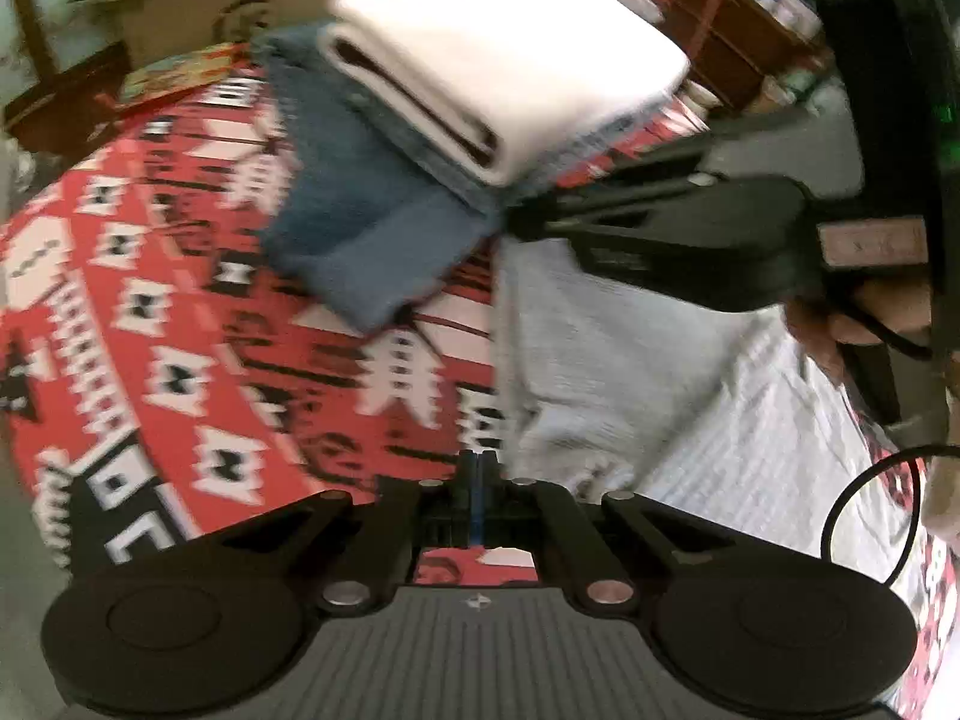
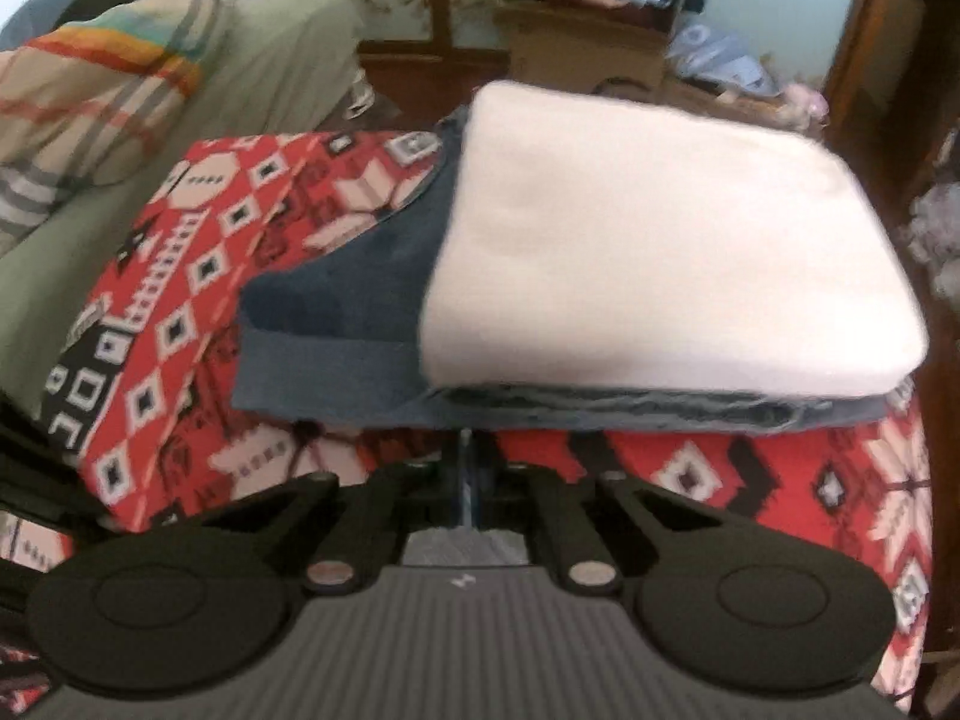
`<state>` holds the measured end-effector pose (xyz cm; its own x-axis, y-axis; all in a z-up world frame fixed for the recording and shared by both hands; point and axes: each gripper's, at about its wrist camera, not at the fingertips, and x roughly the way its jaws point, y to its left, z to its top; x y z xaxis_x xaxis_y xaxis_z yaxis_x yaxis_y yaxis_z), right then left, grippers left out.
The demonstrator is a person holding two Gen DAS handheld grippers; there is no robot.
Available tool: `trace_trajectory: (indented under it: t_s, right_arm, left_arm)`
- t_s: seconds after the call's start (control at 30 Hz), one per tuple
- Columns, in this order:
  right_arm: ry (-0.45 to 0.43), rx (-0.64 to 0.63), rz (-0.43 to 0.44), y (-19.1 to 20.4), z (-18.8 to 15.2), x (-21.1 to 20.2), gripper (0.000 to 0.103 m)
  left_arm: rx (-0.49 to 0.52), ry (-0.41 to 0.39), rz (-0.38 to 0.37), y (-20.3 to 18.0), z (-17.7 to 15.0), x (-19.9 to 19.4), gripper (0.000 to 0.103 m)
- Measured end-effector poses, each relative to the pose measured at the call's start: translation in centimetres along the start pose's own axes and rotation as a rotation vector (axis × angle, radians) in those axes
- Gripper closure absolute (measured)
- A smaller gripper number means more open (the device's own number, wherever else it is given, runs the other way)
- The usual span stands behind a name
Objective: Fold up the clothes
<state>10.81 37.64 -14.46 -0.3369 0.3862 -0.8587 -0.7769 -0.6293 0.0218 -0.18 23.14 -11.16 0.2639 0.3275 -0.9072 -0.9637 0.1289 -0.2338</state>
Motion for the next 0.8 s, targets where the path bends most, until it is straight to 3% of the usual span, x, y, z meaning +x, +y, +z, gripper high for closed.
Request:
trace_trajectory:
  t_s: [0.07, 0.2, 0.33, 0.43, 0.5, 0.63, 0.8]
  right_arm:
    - [-0.018, 0.032, -0.028, -0.6, 0.1, -0.3, 0.102]
    - [-0.036, 0.155, -0.039, -2.4, -0.5, -0.7, 0.102]
    - [-0.032, 0.204, -0.054, -3.3, -0.7, -0.3, 0.102]
    - [-0.030, 0.215, -0.052, -3.4, -0.6, 0.0, 0.101]
    - [-0.031, 0.208, -0.055, -3.3, -0.6, 0.1, 0.101]
    - [-0.042, 0.241, -0.046, -3.4, -0.7, 0.0, 0.101]
    - [-0.057, 0.252, -0.054, -3.1, -0.8, 0.1, 0.101]
  left_arm:
    - [-0.011, -0.002, 0.009, 0.6, 0.1, -0.5, 0.103]
    - [-0.025, 0.026, -0.077, 0.6, 0.2, 0.2, 0.102]
    - [-0.031, 0.052, -0.104, -0.3, 0.4, 1.7, 0.088]
    - [-0.019, 0.025, -0.064, -0.5, 0.5, 1.3, 0.088]
    - [-0.011, 0.007, -0.037, -0.7, 0.5, 1.0, 0.103]
    - [0.003, -0.027, 0.015, -0.9, 0.6, 0.4, 0.103]
    - [-0.019, 0.007, 0.047, 1.0, -0.7, 0.4, 0.103]
